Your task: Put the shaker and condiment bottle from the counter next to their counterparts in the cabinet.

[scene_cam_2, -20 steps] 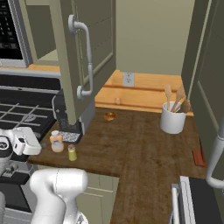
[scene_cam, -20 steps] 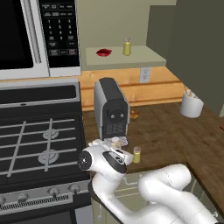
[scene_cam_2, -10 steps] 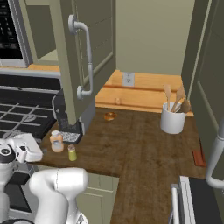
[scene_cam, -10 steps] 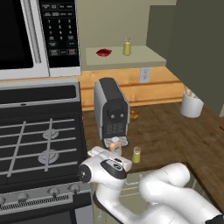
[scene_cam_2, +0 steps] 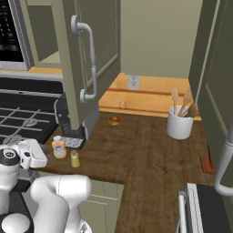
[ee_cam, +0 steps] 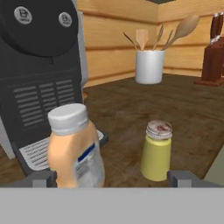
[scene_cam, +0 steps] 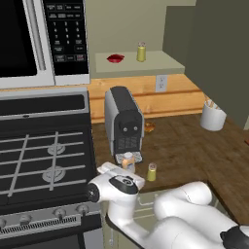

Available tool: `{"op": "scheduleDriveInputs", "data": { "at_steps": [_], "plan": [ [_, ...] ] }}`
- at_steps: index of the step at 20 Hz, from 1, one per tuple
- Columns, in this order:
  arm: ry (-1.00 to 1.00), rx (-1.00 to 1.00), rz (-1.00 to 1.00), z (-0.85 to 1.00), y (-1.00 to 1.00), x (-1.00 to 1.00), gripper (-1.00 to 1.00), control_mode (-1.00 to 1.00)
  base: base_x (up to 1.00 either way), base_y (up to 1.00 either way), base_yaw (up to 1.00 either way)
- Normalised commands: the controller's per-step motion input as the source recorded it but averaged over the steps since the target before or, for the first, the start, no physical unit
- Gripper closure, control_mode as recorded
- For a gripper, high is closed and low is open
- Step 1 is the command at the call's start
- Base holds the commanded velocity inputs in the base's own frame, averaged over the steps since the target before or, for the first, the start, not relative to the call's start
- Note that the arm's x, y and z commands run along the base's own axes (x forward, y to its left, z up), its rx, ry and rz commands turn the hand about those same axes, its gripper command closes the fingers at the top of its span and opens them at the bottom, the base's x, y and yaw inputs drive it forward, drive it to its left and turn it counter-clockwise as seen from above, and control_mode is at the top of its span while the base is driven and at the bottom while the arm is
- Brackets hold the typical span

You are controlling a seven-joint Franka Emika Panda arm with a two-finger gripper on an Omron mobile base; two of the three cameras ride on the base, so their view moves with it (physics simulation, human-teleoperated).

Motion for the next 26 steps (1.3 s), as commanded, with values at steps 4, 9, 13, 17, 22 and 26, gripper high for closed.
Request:
{"op": "scheduleDriveInputs", "data": {
  "at_steps": [4,9,13,17,22,26],
  "plan": [
    [0.00,-0.03,-0.06,-0.12,0.23,0.16,-1.00,-1.00,0.00,0.00,0.00],
    [0.00,0.00,-0.08,0.00,0.08,0.22,-1.00,-1.00,0.00,0.00,0.00],
    [0.00,0.00,-0.06,-0.06,0.01,0.25,-1.00,-1.00,0.00,0.00,0.00],
    [-0.02,0.00,-0.03,-0.12,0.00,0.17,-1.00,-1.00,0.00,0.00,0.00],
    [-0.06,0.00,0.00,-0.15,0.00,0.07,-1.00,-1.00,0.00,0.00,0.00],
    [-0.09,0.00,0.00,-0.14,-0.09,0.16,-1.00,-1.00,0.00,0.00,0.00]
  ]
}}
